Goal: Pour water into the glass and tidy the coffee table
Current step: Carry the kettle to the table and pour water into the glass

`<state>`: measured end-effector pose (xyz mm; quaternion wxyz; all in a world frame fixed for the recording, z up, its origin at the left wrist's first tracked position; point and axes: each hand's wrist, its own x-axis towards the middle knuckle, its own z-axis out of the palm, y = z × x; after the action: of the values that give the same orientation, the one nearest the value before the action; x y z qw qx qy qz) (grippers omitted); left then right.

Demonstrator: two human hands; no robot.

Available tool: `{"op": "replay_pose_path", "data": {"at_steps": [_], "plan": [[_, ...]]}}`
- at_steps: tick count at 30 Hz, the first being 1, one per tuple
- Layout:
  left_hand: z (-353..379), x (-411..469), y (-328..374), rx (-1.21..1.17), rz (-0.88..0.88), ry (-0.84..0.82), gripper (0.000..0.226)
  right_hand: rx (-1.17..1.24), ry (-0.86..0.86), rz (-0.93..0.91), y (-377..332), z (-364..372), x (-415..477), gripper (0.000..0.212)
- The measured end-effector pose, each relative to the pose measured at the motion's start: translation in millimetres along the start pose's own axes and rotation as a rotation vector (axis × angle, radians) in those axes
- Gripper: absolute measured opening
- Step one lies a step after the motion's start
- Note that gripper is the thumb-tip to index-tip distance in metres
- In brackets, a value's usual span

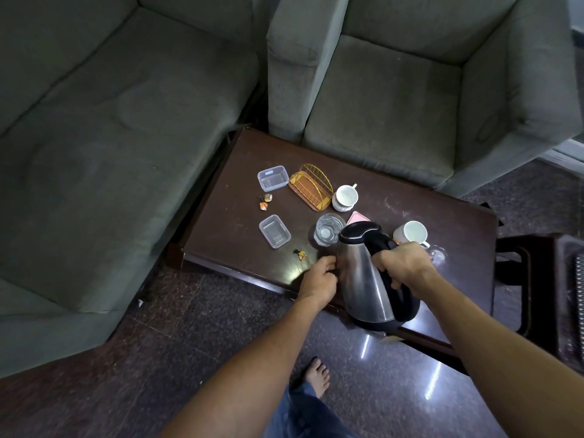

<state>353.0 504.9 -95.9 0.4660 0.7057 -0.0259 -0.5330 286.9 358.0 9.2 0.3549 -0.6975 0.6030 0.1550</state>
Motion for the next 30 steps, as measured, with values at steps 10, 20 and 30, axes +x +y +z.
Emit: {"op": "replay_pose_path", "data": {"at_steps": [10, 20, 30], "plan": [[-1.0, -1.9, 1.0, -0.006, 0.01, -0.015, 0.056, -0.005, 0.011, 0.003, 1.2, -0.1, -0.1, 0.013], [-4.5, -5.3, 7.8, 0.026, 0.012, -0.024, 0.057, 0.048, 0.023, -0.016, 7.3, -0.4, 1.2, 0.012], [-5.0, -20.4, 25.7, 0.045, 0.05, 0.046, 0.048, 0.291, 0.038, -0.072, 35.4, -6.1, -22.3, 0.013]]}}
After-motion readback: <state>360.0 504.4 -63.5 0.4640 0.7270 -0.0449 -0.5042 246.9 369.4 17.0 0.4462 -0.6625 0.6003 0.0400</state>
